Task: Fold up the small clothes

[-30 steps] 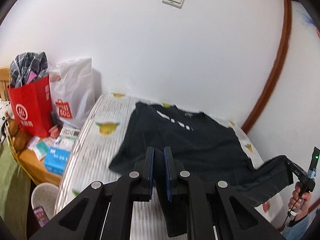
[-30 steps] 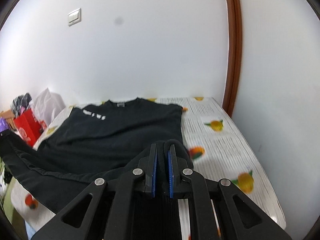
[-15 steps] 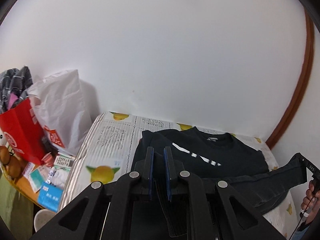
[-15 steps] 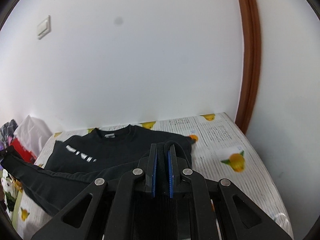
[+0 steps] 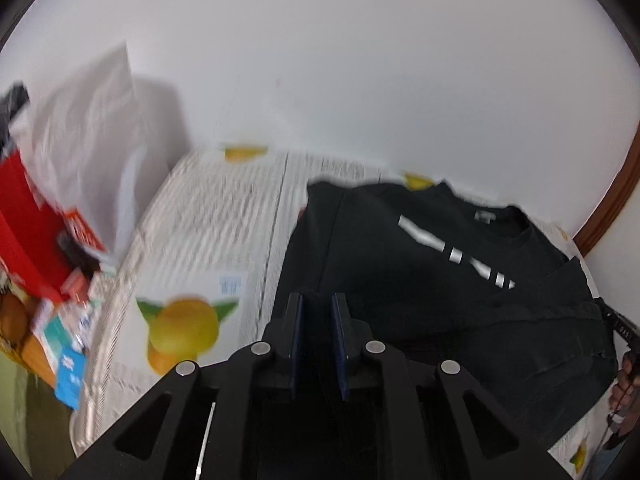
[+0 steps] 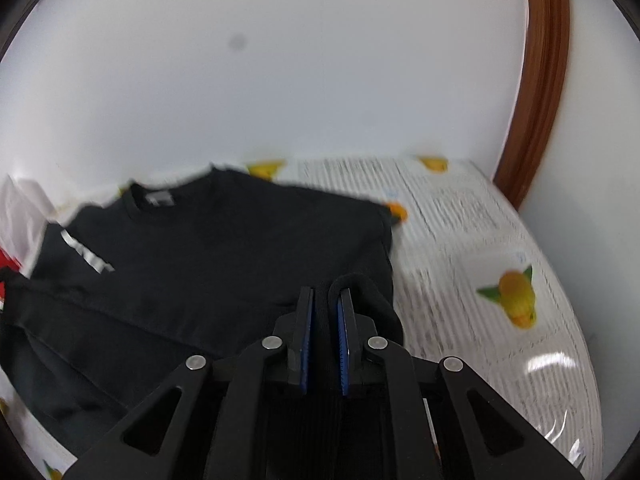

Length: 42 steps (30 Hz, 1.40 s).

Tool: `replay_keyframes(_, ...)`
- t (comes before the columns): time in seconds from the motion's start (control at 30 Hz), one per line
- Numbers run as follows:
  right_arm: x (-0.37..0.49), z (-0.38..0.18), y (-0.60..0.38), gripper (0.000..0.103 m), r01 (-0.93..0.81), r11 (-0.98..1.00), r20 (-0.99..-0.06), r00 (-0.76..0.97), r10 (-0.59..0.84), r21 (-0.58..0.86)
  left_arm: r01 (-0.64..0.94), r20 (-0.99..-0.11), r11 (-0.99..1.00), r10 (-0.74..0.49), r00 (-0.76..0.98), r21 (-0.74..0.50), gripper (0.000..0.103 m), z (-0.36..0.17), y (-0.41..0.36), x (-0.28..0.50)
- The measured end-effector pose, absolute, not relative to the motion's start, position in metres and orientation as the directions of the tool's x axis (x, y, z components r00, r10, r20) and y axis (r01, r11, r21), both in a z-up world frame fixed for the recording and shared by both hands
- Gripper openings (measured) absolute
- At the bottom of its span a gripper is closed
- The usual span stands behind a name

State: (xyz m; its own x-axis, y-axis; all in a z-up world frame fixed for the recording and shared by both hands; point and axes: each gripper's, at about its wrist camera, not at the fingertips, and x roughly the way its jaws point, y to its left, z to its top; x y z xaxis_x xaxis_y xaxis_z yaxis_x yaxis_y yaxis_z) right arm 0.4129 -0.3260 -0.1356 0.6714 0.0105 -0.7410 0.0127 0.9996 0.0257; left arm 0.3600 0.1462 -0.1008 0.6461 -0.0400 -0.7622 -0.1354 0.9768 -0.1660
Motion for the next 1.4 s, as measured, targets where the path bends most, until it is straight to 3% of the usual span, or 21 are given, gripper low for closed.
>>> replay_keyframes(0.03, 0.412, -0.140, -0.328, 0.013, 0.012, 1.000, -0.747, 0.665, 0.014, 0.029, -0.135, -0.772, 0.974, -0.056, 0.633, -0.181, 0.015, -0.104, 0.149, 0.357)
replay_keyframes(0.1, 0.404, -0.140, -0.334, 0.031, 0.017, 0.999, -0.751, 0.660, 0.018, 0.039, -0.139, -0.781, 0.974, -0.054, 0.622, -0.178, 0.029, -0.104, 0.153, 0.350)
replay_keyframes(0.17, 0.389, -0.131, -0.341, 0.044, 0.017, 0.998, -0.734, 0.678, 0.028, 0.054, -0.134, -0.781, 0.977, -0.045, 0.623, -0.164, 0.058, -0.100, 0.157, 0.337)
replay_keyframes(0.27, 0.362, -0.121, -0.351, 0.058, 0.010, 0.999, -0.716, 0.698, 0.028, 0.050, -0.119, -0.781, 0.980, -0.052, 0.622, -0.161, 0.058, -0.100, 0.166, 0.309)
replay_keyframes(0.4, 0.326, -0.129, -0.363, 0.061, 0.004, 1.000, -0.739, 0.674, 0.020, 0.031, -0.100, -0.803, 0.976, -0.101, 0.587, -0.195, 0.059, -0.116, 0.176, 0.274)
replay_keyframes(0.6, 0.314, -0.163, -0.364, 0.068, -0.018, 0.993, -0.767, 0.634, 0.101, 0.116, -0.079, -0.822, 0.973, -0.140, 0.552, -0.219, 0.059, -0.146, 0.173, 0.263)
replay_keyframes(0.7, 0.324, -0.172, -0.366, 0.066, -0.003, 0.982, -0.764, 0.628, 0.148, 0.187, -0.083, -0.810, 0.968, -0.150, 0.566, -0.238, 0.056, -0.148, 0.170, 0.263)
replay_keyframes(0.73, 0.327, -0.174, -0.366, 0.061, -0.001, 0.981, -0.764, 0.626, 0.154, 0.196, -0.082, -0.808, 0.969, -0.147, 0.571, -0.234, 0.044, -0.147, 0.169, 0.261)
replay_keyframes(0.77, 0.328, -0.175, -0.364, 0.047, -0.008, 0.980, -0.765, 0.624, 0.161, 0.200, -0.079, -0.804, 0.968, -0.150, 0.575, -0.237, 0.029, -0.146, 0.167, 0.261)
replay_keyframes(0.83, 0.323, -0.171, -0.360, 0.032, -0.020, 0.984, -0.753, 0.641, 0.147, 0.175, -0.055, -0.794, 0.967, -0.170, 0.583, -0.247, 0.018, -0.142, 0.163, 0.257)
replay_keyframes(1.0, 0.295, -0.158, -0.357, 0.026, -0.052, 0.989, -0.749, 0.648, 0.137, 0.136, -0.045, -0.801, 0.974, -0.156, 0.577, -0.222, 0.016, -0.135, 0.155, 0.237)
replay_keyframes(1.33, 0.200, -0.156, -0.367, 0.026, -0.026, 0.995, -0.768, 0.634, 0.092, 0.098, -0.023, -0.815, 0.977, -0.165, 0.555, -0.213, 0.016, -0.132, 0.137, 0.129)
replay_keyframes(1.4, 0.183, -0.156, -0.368, 0.031, -0.021, 0.996, -0.771, 0.632, 0.078, 0.084, -0.018, -0.814, 0.980, -0.154, 0.561, -0.197, 0.017, -0.132, 0.134, 0.118)
